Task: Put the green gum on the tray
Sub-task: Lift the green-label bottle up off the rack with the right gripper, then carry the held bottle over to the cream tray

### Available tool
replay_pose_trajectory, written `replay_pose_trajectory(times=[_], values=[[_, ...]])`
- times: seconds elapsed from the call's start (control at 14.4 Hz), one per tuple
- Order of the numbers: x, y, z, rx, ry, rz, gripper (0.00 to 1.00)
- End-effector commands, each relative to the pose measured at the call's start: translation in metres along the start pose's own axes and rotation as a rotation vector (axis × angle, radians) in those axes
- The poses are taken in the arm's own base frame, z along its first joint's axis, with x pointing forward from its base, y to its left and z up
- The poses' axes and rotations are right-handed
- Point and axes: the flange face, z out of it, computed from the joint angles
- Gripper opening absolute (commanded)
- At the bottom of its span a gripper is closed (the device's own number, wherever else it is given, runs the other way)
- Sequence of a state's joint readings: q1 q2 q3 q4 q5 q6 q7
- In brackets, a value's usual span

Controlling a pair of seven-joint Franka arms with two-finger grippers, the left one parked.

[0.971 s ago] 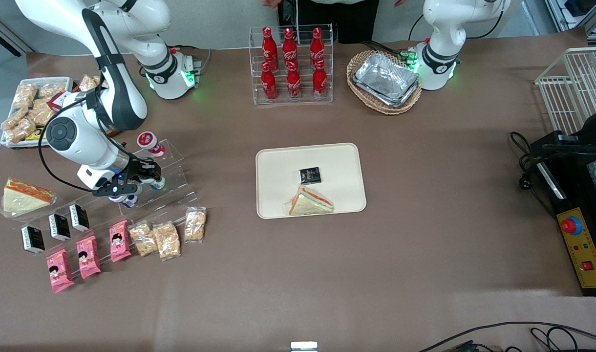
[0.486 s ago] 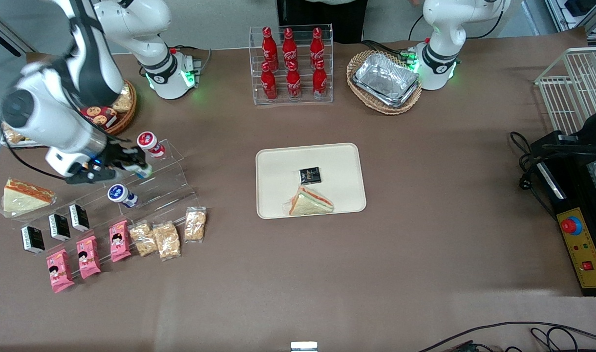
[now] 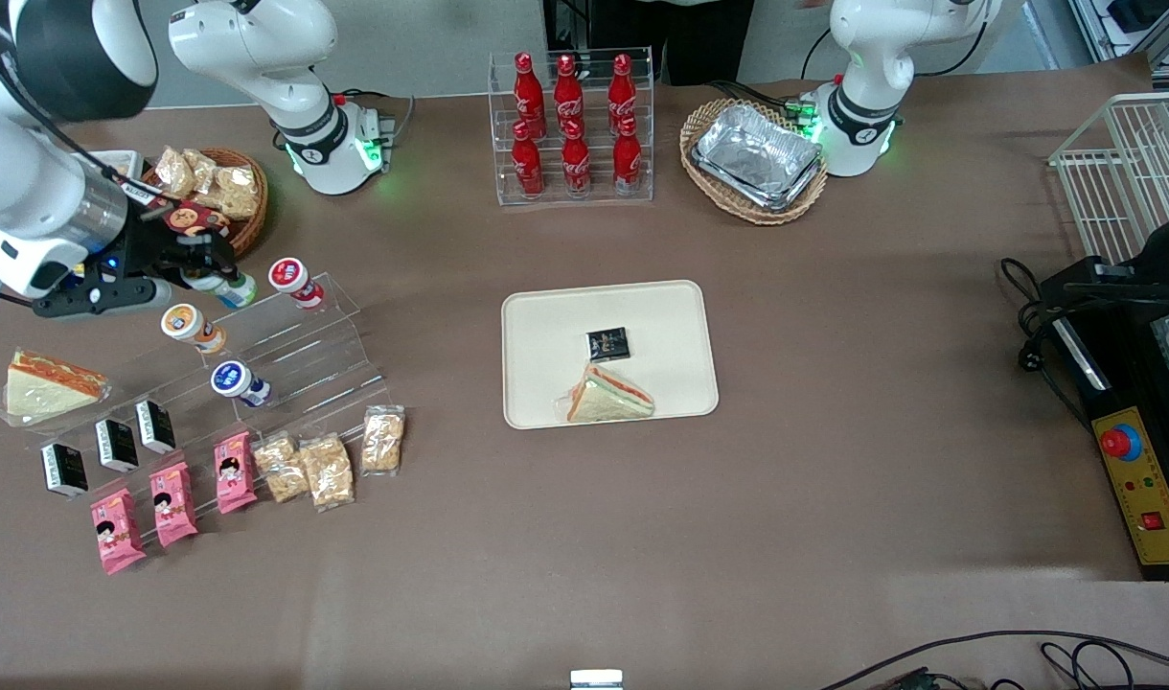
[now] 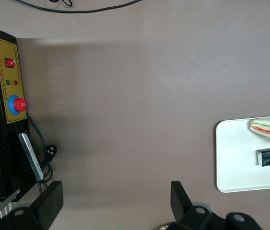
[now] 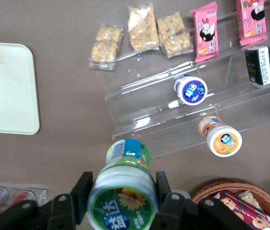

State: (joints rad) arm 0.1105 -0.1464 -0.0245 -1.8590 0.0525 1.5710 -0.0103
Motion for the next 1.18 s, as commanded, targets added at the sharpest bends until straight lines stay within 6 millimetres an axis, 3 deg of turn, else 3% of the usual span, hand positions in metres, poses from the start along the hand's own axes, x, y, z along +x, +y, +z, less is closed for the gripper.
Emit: replay_pose_trajectory(times=[0.0, 0.28, 0.55, 0.83, 1.11], values=[[-0.002, -0.056, -0.035, -0.005, 0.001, 0.028, 0.0], [-0.016, -0.157, -0.039, -0.032, 0.022, 0.098, 0.0], [-0.011, -0.248, -0.003, -0.001, 0.009, 0.198, 0.0], [0.007, -0.312, 0.065, 0.016, -0.001, 0.221, 0.0], [0.018, -0.332, 0.156, 0.031, 0.002, 0.216, 0.0]])
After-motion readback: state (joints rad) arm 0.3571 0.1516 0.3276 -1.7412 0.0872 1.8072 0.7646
